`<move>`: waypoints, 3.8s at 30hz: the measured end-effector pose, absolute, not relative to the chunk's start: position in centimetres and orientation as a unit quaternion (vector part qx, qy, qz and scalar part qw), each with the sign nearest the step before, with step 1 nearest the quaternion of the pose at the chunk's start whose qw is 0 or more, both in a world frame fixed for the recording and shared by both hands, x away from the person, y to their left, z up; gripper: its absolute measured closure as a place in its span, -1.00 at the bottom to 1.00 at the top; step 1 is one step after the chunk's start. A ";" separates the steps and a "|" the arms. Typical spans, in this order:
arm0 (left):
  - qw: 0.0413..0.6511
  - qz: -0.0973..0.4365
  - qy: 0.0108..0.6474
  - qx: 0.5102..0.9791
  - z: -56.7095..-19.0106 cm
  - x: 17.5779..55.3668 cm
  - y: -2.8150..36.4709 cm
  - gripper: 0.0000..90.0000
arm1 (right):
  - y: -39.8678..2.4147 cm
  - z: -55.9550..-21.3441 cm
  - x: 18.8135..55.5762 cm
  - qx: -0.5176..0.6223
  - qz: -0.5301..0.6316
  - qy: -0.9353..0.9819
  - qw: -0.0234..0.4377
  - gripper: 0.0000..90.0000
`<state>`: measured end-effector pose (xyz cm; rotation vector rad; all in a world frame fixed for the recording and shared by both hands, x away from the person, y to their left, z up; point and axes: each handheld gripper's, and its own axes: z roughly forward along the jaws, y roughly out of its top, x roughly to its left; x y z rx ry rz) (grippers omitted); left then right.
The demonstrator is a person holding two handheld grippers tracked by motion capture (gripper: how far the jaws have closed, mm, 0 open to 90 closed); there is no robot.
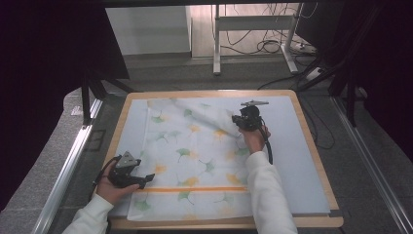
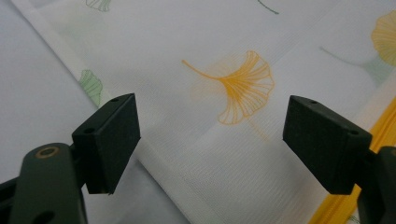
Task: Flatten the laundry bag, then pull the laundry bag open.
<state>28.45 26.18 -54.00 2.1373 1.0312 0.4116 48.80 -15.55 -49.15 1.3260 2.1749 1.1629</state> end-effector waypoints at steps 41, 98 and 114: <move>0.389 0.145 0.396 0.819 -53.2 28.0 25.1 -0.61 | -21.3 -46.9 36.9 0.389 0.421 0.806 0.150 0.97; 0.397 0.145 0.340 0.840 -51.8 27.9 20.6 -0.46 | -22.6 -49.9 24.7 0.357 0.398 0.839 0.095 0.97; 0.402 0.118 0.285 0.862 -51.4 28.1 15.0 -0.43 | -22.3 -50.1 24.0 0.351 0.389 0.846 0.094 0.97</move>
